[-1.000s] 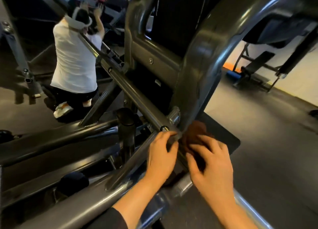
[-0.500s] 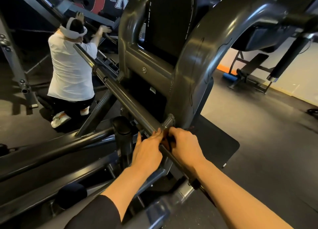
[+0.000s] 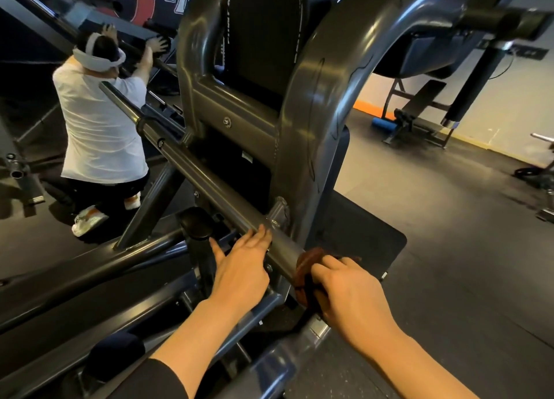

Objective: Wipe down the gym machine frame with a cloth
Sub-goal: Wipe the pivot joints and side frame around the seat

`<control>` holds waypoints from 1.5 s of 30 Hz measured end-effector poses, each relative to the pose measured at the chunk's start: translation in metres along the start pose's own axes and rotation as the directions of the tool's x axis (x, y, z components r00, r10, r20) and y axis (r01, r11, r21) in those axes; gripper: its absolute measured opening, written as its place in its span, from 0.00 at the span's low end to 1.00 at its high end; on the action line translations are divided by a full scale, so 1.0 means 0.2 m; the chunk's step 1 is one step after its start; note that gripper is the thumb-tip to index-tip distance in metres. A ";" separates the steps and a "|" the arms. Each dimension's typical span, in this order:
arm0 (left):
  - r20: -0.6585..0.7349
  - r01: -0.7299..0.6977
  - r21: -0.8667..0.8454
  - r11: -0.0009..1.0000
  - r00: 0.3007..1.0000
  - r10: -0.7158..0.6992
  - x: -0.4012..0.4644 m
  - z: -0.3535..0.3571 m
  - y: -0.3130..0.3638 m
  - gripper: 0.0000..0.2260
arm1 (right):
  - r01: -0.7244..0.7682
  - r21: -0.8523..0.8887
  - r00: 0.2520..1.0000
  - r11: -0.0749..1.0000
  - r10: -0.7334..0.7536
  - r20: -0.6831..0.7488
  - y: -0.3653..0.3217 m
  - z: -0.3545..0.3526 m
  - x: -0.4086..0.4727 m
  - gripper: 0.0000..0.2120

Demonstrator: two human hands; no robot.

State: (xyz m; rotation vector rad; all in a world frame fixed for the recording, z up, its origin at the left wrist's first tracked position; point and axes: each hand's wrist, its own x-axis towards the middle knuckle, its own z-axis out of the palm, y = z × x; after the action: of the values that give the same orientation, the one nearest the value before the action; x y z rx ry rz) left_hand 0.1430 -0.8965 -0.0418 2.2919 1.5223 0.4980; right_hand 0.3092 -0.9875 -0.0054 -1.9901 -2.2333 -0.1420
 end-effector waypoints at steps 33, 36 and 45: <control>-0.142 -0.113 -0.131 0.985 0.985 0.094 -0.16 0.14 0.16 0.33 | -0.202 0.283 0.976 0.938 0.216 -0.017 -0.11 -0.10 0.12 0.10; -0.176 -0.287 -0.181 0.941 0.951 0.256 -0.17 0.18 0.20 0.29 | -0.216 0.330 0.960 0.919 0.262 -0.101 -0.04 -0.20 -0.12 0.12; -0.037 -0.389 -0.161 0.907 0.921 0.388 -0.20 0.19 0.28 0.24 | -0.412 0.047 0.905 0.910 0.403 0.137 0.16 -0.06 -0.74 0.43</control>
State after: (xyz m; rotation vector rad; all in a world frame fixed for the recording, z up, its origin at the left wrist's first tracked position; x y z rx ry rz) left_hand 0.1916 -0.9573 -0.0530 2.4632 0.9762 0.7032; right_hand 0.3586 -1.1315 -0.0199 -2.4277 -1.7954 0.1152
